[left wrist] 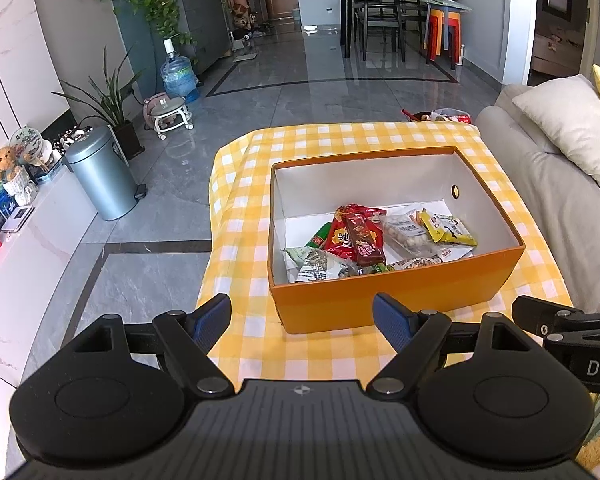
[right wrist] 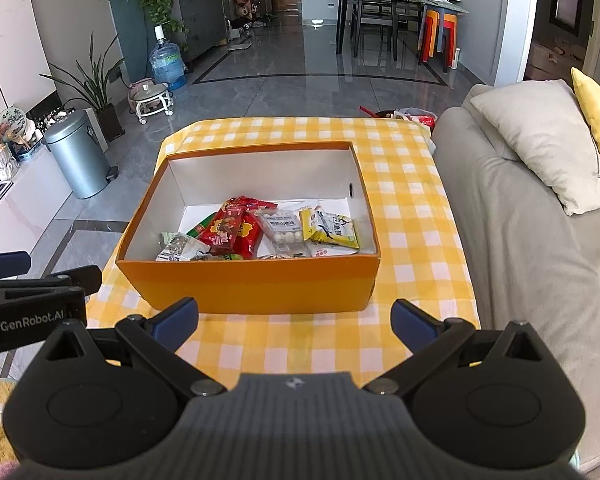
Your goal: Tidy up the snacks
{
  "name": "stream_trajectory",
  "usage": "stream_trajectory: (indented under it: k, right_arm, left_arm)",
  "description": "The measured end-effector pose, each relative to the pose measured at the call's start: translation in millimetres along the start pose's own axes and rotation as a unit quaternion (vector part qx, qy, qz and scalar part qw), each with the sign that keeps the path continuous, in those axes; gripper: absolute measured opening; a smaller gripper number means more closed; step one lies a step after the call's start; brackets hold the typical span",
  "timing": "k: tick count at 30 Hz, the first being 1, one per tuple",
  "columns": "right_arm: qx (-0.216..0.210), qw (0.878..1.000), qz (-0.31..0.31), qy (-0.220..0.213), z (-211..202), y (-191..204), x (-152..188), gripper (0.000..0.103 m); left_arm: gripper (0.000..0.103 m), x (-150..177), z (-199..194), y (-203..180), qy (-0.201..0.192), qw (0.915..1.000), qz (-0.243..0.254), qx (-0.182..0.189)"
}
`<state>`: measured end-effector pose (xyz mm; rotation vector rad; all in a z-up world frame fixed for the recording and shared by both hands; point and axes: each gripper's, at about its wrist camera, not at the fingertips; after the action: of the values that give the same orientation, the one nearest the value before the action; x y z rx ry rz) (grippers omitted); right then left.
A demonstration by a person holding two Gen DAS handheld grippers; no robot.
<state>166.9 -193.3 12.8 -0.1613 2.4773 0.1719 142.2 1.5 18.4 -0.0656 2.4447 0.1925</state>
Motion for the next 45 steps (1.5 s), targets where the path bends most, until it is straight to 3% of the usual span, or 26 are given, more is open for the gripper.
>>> stream_trajectory:
  k: [45]
  right_arm:
    - [-0.004,1.0,0.001,0.024,11.5,0.1,8.6,0.099]
  left_arm:
    - [0.092,2.6,-0.1,2.6,-0.004,1.0,0.004,-0.001]
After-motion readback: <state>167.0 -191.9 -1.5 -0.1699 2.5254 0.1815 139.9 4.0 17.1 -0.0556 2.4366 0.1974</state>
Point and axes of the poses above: each gripper's, at about its wrist camera, not at the fingertips, and z roughly the way its jaws point, y to its left, x to its underside, and after that the axes turned 3 degrees about y, right-handed
